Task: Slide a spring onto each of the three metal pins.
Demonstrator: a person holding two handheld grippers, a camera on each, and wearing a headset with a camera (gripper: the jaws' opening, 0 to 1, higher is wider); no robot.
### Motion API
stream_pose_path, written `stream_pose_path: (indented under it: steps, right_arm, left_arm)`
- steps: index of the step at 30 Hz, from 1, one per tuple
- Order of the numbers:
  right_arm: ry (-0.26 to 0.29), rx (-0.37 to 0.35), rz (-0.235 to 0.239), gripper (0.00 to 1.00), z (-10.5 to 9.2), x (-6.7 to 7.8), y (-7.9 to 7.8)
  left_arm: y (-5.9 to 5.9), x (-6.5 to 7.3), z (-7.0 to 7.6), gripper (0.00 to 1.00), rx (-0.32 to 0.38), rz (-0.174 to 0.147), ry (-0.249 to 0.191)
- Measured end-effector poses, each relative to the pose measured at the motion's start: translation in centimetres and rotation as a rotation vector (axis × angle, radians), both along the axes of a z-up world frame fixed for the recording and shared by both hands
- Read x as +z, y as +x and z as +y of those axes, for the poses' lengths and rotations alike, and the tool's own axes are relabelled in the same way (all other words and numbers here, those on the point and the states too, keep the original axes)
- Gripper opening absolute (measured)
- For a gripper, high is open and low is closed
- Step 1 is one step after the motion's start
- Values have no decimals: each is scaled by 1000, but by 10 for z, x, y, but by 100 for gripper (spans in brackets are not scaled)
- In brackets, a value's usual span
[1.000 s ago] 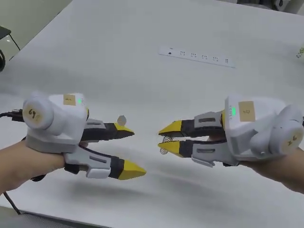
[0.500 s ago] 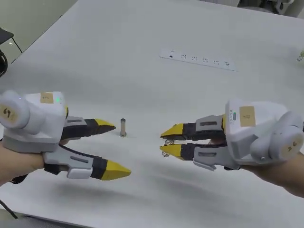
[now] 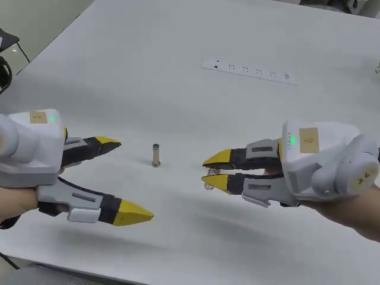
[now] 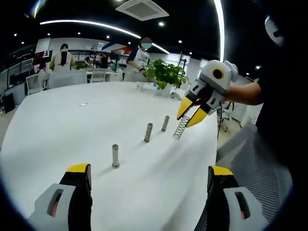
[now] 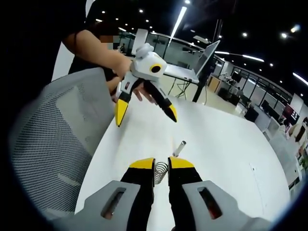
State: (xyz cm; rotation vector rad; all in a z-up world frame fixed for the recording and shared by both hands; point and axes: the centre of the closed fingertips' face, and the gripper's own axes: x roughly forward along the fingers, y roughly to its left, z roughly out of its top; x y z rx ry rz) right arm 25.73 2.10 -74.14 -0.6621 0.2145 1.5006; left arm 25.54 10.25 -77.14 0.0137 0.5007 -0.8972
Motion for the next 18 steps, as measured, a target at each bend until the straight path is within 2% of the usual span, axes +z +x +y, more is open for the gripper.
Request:
stream_pose_path:
  steps: [12,18]
  right_arm:
    - [4,12,-6,8,10,0,5]
    - [-10,23,-7,8,16,-7,8]
  left_arm:
    - [0,2,7,98,25,-3,-1]
    - [-1,0,8,98,28,3,0]
